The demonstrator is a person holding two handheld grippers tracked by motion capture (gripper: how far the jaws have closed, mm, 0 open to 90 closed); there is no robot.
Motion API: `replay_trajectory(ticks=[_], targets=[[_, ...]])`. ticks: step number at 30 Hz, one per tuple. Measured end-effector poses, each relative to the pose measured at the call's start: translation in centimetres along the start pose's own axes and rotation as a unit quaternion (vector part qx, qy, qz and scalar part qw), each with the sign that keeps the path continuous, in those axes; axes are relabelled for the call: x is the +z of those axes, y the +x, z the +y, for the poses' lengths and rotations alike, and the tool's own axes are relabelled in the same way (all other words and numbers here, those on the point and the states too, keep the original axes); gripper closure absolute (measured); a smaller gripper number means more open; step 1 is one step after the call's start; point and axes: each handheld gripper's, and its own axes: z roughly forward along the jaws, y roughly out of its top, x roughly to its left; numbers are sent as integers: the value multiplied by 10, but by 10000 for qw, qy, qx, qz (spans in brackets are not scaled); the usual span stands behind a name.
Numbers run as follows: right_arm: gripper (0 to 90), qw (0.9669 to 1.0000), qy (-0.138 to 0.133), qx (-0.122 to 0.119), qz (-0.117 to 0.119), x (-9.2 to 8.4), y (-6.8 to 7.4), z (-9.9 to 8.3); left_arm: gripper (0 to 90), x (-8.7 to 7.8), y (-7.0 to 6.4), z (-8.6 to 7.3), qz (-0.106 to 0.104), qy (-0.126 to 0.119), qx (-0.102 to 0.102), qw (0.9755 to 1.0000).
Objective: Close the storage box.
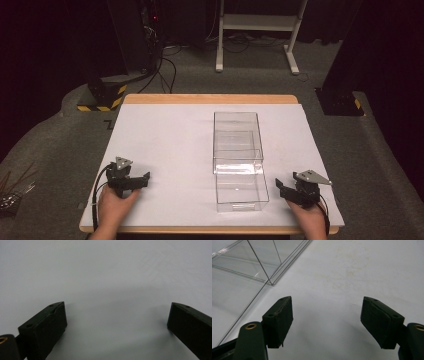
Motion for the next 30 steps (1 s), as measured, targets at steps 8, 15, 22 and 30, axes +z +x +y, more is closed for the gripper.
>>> replay_trajectory(ticks=[8, 15, 22, 30], targets=[[261, 10000, -43, 23, -7, -1, 0, 0, 27, 0, 0, 0, -1, 1, -2, 10000], [263, 10000, -24, 19, -14, -1, 1, 0, 27, 0, 0, 0, 0, -1, 0, 10000], [247, 10000, -81, 12, -19, -2, 2, 0, 27, 0, 0, 0, 2, 0, 1, 10000], [238, 9997, -183, -68, 129, -10, 6, 4, 27, 0, 0, 0, 5, -4, -1, 10000]])
